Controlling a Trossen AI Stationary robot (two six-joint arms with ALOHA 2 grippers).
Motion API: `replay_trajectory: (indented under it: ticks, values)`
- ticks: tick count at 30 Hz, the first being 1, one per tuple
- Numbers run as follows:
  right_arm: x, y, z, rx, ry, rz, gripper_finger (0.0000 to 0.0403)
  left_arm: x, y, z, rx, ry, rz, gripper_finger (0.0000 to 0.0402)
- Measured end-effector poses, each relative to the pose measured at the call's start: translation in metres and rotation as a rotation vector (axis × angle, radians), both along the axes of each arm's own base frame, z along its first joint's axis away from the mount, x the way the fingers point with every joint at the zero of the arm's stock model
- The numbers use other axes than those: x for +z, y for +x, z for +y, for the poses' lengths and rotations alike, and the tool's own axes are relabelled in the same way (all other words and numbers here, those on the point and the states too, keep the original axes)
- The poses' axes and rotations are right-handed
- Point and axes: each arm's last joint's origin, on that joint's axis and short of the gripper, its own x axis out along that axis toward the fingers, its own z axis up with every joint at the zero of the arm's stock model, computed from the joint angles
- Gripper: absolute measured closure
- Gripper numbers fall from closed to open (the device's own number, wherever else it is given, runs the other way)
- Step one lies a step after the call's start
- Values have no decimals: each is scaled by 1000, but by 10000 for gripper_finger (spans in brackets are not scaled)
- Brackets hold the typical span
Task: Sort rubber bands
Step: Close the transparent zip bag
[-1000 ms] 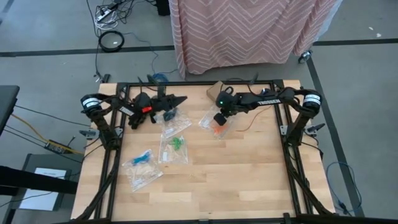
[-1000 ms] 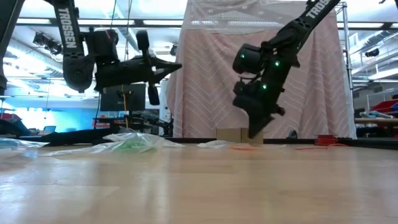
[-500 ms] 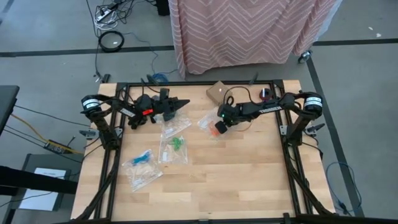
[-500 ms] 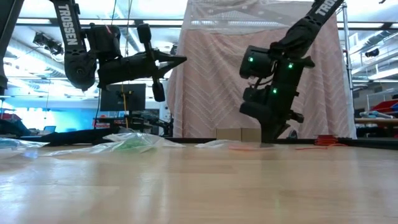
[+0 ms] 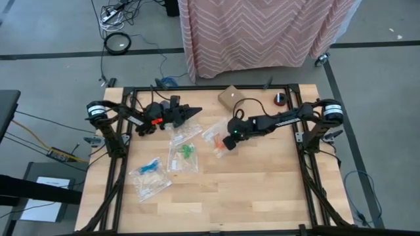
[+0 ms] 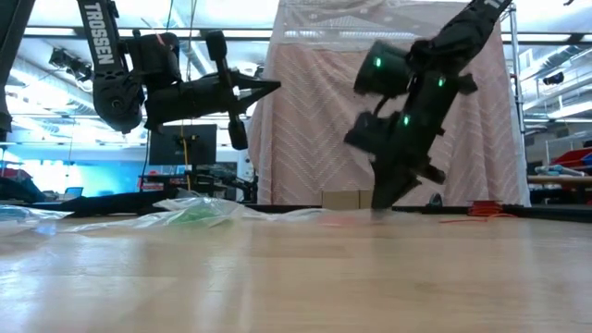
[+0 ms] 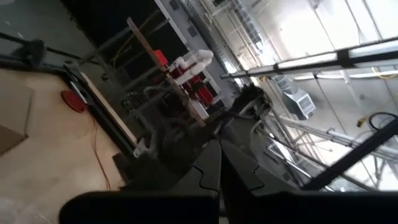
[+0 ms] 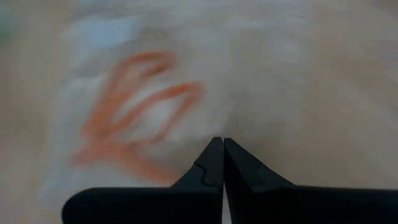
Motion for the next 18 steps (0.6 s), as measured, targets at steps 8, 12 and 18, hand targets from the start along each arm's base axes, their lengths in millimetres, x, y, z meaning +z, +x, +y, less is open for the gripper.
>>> replay_trajectory:
  ticks: [8,12,18]
  values:
    - [46,3,-14,294,-304,-26,403,0,0,-1,-17,5,4,392]
    - [42,-3,-46,372,-291,11,395,0,0,-1,-18,32,7,392]
    - [36,-18,-85,321,-164,-7,324,0,0,-1,-42,58,13,392]
